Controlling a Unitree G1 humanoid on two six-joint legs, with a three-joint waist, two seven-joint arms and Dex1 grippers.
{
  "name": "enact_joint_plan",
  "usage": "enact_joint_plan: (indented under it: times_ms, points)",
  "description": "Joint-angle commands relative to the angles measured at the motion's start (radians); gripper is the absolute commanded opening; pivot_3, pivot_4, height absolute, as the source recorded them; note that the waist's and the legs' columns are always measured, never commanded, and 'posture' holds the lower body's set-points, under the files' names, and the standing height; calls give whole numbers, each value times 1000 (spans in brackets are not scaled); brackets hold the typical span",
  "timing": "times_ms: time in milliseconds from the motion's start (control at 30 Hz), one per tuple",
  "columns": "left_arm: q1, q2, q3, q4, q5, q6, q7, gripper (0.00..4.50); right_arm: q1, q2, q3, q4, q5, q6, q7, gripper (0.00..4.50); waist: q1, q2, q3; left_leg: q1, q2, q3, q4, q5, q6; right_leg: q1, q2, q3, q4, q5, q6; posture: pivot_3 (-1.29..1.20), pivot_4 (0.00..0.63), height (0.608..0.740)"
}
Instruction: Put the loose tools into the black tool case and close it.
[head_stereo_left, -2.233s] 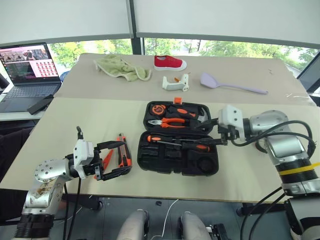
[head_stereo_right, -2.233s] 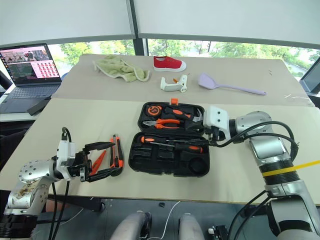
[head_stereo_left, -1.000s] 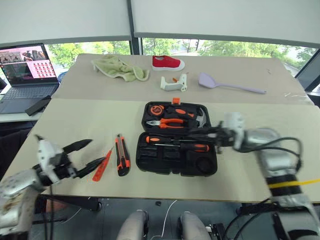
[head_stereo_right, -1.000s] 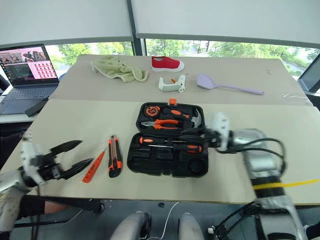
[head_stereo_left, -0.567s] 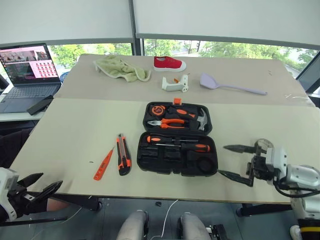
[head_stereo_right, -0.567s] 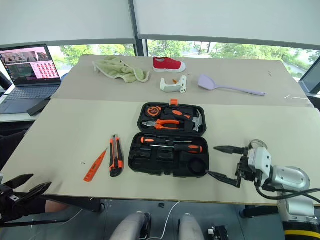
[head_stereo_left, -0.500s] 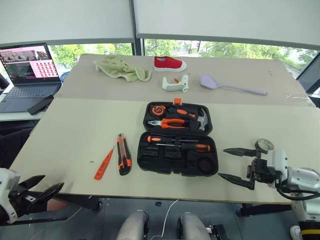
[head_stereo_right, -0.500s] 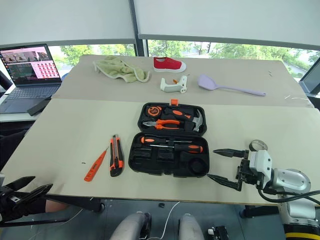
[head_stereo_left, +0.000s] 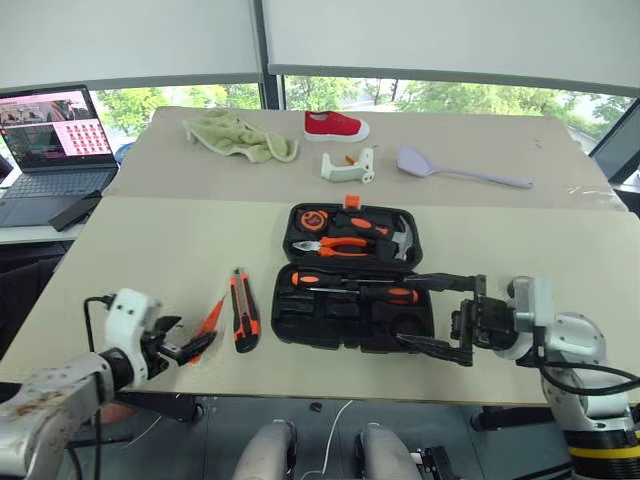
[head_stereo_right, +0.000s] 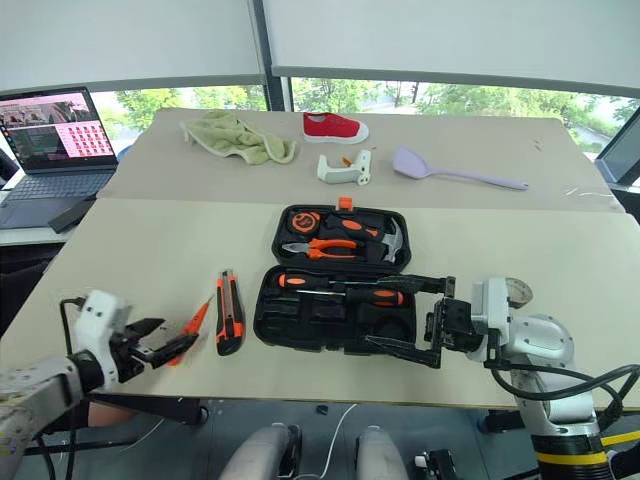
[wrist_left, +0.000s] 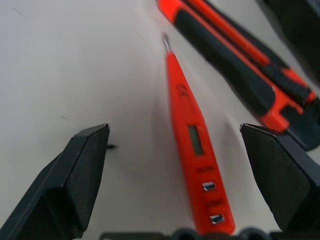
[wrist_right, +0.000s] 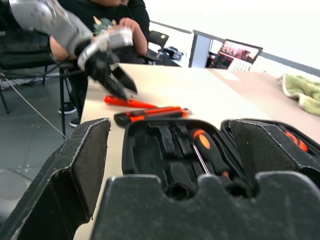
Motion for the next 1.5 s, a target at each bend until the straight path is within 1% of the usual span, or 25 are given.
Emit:
enact_joint_plan:
  times_ms: [33, 133, 167, 233, 267, 300, 400, 433, 500, 567, 600, 633, 700, 733, 800, 867, 933, 1000, 1067, 1133, 1200, 1233, 1333, 1400, 1500]
  points:
    - [17, 13, -77, -10, 83, -17, 15, 4235, -10, -1, -13, -44, 24, 7, -15, 4482, 5, 1, 0, 0, 0, 0, 0, 0, 0, 0, -1, 0, 0, 0, 0, 0, 150, 740]
    - [33, -9, -85, -9, 110, -18, 34, 3582, 1, -4, -20, -54, 26, 9, -17, 4500, 10, 1, -1, 0, 0, 0, 0, 0, 0, 0, -4, 0, 0, 0, 0, 0, 150, 740]
    - [36, -20, -81, -12, 110, -15, 40, 3061, 5, -6, -22, -55, 26, 8, -18, 4500, 11, 1, -1, 0, 0, 0, 0, 0, 0, 0, -4, 0, 0, 0, 0, 0, 150, 740]
    - [42, -29, -80, -18, 111, -14, 40, 2364, 11, -8, -25, -55, 25, 6, -20, 4500, 12, 1, -1, 0, 0, 0, 0, 0, 0, 0, -5, 0, 0, 0, 0, 0, 150, 740]
    - [44, -34, -79, -20, 111, -16, 38, 1943, 16, -10, -28, -54, 24, 5, -19, 4500, 13, 1, -1, 0, -1, 0, 0, 0, 0, 0, -5, 0, 0, 0, 0, 0, 150, 740]
    - [45, -40, -74, -20, 113, -22, 39, 1707, 21, -11, -30, -54, 22, 3, -19, 4500, 13, 2, -1, 0, -1, 0, 0, 0, 0, 0, -5, -1, 0, 0, 0, 0, 150, 740]
    - [42, -61, -28, -19, 99, -25, 47, 604, 39, -12, -46, -60, 18, 2, -37, 4500, 16, 2, -1, 0, -1, 0, 0, 2, 3, 0, -5, -1, 0, 0, 0, 0, 150, 740]
    - [39, -70, -3, -19, 86, -31, 44, 467, 45, -12, -54, -65, 20, 4, -47, 4500, 17, 2, -1, 1, -1, 0, 0, 2, 3, 0, -5, -1, 0, 0, 0, 0, 150, 740]
    - [36, -73, 64, -20, 48, -58, 0, 469, 67, -14, -70, -79, 21, 5, -63, 4500, 17, 2, -1, 0, -1, 0, 0, 2, 3, 0, -5, -1, 0, 0, 0, 0, 150, 740]
    - [28, -51, 118, -1, 36, -134, -79, 469, 86, -16, -86, -91, 21, 4, -77, 4500, 17, 1, -1, 0, -1, 0, 0, 2, 3, 0, -4, -1, 0, 0, 0, 0, 150, 740]
    - [22, -29, 135, 16, 36, -184, -141, 469, 92, -19, -97, -95, 22, 5, -84, 4500, 17, 1, -1, 0, -1, 0, 0, 2, 3, 0, -4, -1, 0, 0, 0, 0, 150, 740]
    - [3, 8, 143, 40, 35, -257, -243, 469, 100, -26, -113, -97, 23, 8, -90, 4500, 18, 1, -1, 0, -1, 0, 0, 2, 3, 0, -4, -1, 0, 0, 0, 0, 150, 740]
    - [-25, 54, 142, 75, 31, -345, -373, 469, 110, -36, -133, -99, 26, 11, -97, 4500, 20, 1, 0, 0, 0, 0, 1, 2, 3, 0, -4, -1, 0, 0, 0, 0, 150, 740]
    - [-63, 78, 120, 89, 13, -370, -441, 469, 115, -45, -145, -96, 26, 14, -97, 4500, 21, 1, -1, 0, 0, 0, 1, 2, 2, 0, -4, -2, 0, 0, -1, 0, 150, 740]
    - [-195, 144, -8, 93, 16, -396, -568, 469, 137, -81, -183, -83, 27, 24, -87, 4500, 28, 1, 0, 0, -1, 1, 1, 2, 2, 0, -7, -2, -2, 0, -1, 0, 150, 740]
    - [-300, 192, -127, 96, 61, -396, -633, 469, 160, -108, -214, -78, 34, 41, -86, 4500, 34, 1, 0, 0, -2, 0, 1, 2, 2, 0, -6, -6, -4, 0, -1, 0, 150, 740]
    - [-409, 205, -242, 122, 117, -395, -664, 469, 187, -122, -236, -79, 39, 49, -87, 4500, 32, 1, 0, -1, -3, 0, 1, 2, 3, 2, -6, -6, -5, 1, 0, 0, 150, 740]
    - [-522, 176, -347, 170, 175, -406, -677, 469, 218, -127, -243, -82, 32, 48, -78, 4500, 25, 1, 0, -1, -4, 1, 0, 5, 9, 3, -5, -4, -6, 1, 1, 0, 150, 740]
    - [-612, 139, -436, 220, 233, -420, -684, 469, 234, -126, -243, -85, 25, 45, -76, 4500, 15, 0, 0, -2, -4, 1, 0, 5, 9, 2, -2, -4, -5, 1, 1, 0, 150, 740]
    - [-692, 92, -537, 289, 322, -460, -693, 469, 250, -118, -242, -99, 26, 47, -86, 4500, 9, 0, 0, -2, -3, 1, 0, 5, 9, 1, 2, -1, -1, 1, 1, 0, 150, 740]
    - [-787, 37, -666, 398, 456, -542, -711, 469, 266, -109, -235, -116, 22, 48, -98, 4500, 9, 0, 0, -2, -3, 1, 2, 5, 9, 1, 4, -1, 0, 1, 1, 0, 150, 740]
    - [-818, 12, -700, 439, 490, -569, -714, 469, 272, -107, -232, -122, 19, 46, -102, 4500, 13, 0, 0, -2, -3, 1, 2, 5, 9, 2, 4, -1, 0, 1, 1, 0, 150, 740]
    - [-888, -62, -751, 551, 547, -603, -708, 469, 290, -96, -230, -143, 17, 45, -120, 4500, 14, -1, 1, -3, -4, 1, 6, 5, 9, 2, 5, -1, 1, 1, 2, 0, 150, 740]
    - [-914, -79, -778, 607, 598, -653, -712, 469, 303, -90, -231, -156, 17, 44, -130, 4500, 13, -1, 1, -5, -4, 1, 8, 5, 9, 1, 5, -2, 2, 1, 3, 0, 150, 740]
    - [-932, -111, -784, 658, 623, -685, -707, 469, 323, -85, -230, -174, 15, 42, -143, 4500, 11, -1, 1, -6, -4, 0, 10, 5, 9, 0, 5, -2, 4, 1, 3, 0, 150, 740]
